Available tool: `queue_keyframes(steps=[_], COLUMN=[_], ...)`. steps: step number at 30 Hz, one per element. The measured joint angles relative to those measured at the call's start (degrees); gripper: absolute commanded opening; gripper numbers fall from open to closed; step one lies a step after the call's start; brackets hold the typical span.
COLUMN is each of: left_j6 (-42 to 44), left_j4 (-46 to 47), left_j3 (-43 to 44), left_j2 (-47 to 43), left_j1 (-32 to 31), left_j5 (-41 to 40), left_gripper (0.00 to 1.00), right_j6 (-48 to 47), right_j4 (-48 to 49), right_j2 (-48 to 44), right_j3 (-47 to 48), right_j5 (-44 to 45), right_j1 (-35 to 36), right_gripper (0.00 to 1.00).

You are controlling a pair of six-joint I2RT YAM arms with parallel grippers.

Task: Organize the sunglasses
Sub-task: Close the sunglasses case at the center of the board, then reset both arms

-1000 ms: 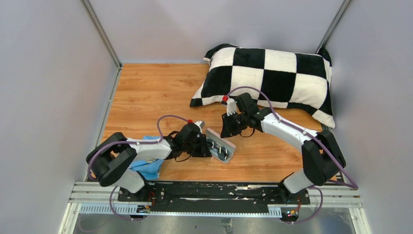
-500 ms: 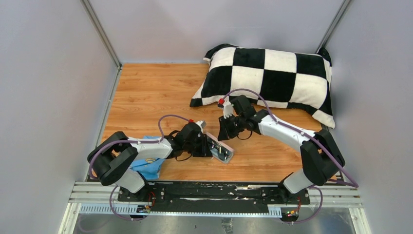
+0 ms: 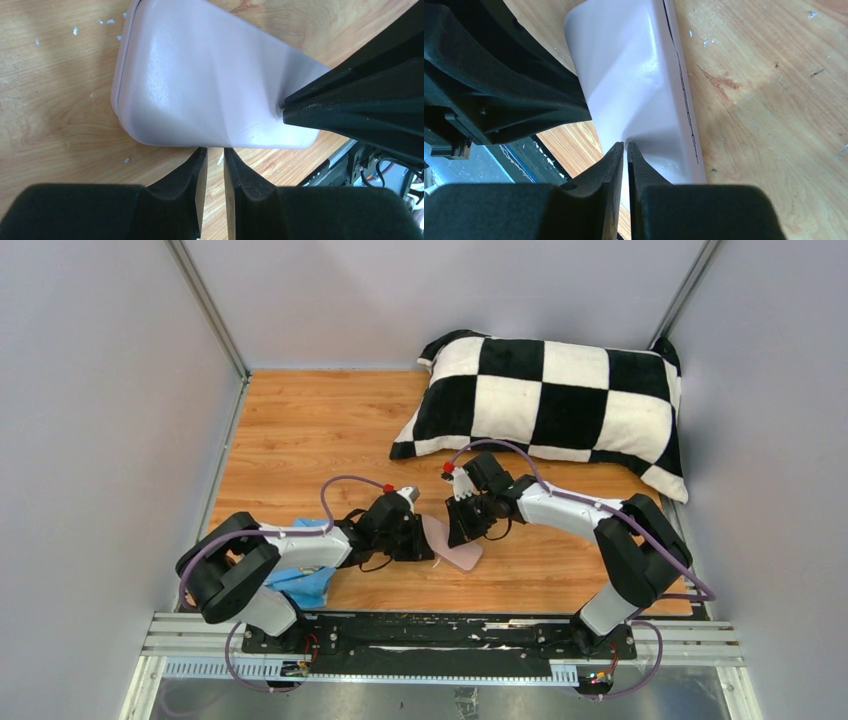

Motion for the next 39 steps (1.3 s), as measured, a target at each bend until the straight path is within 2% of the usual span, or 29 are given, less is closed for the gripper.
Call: queue_keyframes(steps=[6, 12, 14, 18, 20, 23, 27, 30, 35, 39], left_j6=[-0.9, -2.4, -2.4, -0.8, 0.8, 3.8, 8.0, 10.1, 11.0, 11.1], left_j4=[0.3, -0.7, -3.5, -14.2, -19.9, -28.9, -36.8, -40.5, -43.4, -43.2], left_j3=[-2.5, -5.9, -5.7, -2.1, 1.5, 9.7, 19.5, 22.2, 19.6, 15.1], left_j2=[-3.5, -13.8, -18.6, -28.8, -32.7, -36.8, -39.8, -42.4, -48.5, -54.1], left_j1=[0.0, 0.0, 0.0, 0.0, 0.0, 0.0, 0.1, 0.1, 0.1, 0.1], left_j5=[0.0, -0.1, -1.0, -5.3, -8.4, -14.4, -21.9, -26.3, -32.1, -32.8], left_gripper=[0.24, 0.28, 0.29, 0.30, 0.31, 0.32, 0.33, 0.34, 0.38, 0.40], right_j6=[0.4, 0.6, 0.7, 1.7, 2.6, 3.0, 4.0, 5.3, 8.4, 11.3], right_j4=[-0.1, -4.5, -6.4, -9.0, -10.0, -11.9, -15.2, -15.9, -16.8, -19.7], right_j2=[-0.2, -5.4, -9.4, -19.3, -24.2, -31.5, -40.8, -49.3, -63.2, -66.9], right_j3=[0.0, 0.9, 2.1, 5.4, 6.9, 8.6, 8.6, 6.6, -1.6, -5.5], right_j5=[0.3, 4.1, 5.4, 11.5, 18.3, 31.5, 48.5, 58.8, 71.9, 76.5], right_j1=[0.0, -0.1, -1.1, -5.4, -7.0, -7.6, -7.6, -7.6, -7.6, -7.6], right_gripper=[0.16, 0.30, 0.43, 0.80, 0.83, 0.94, 0.95, 0.90, 0.91, 0.90])
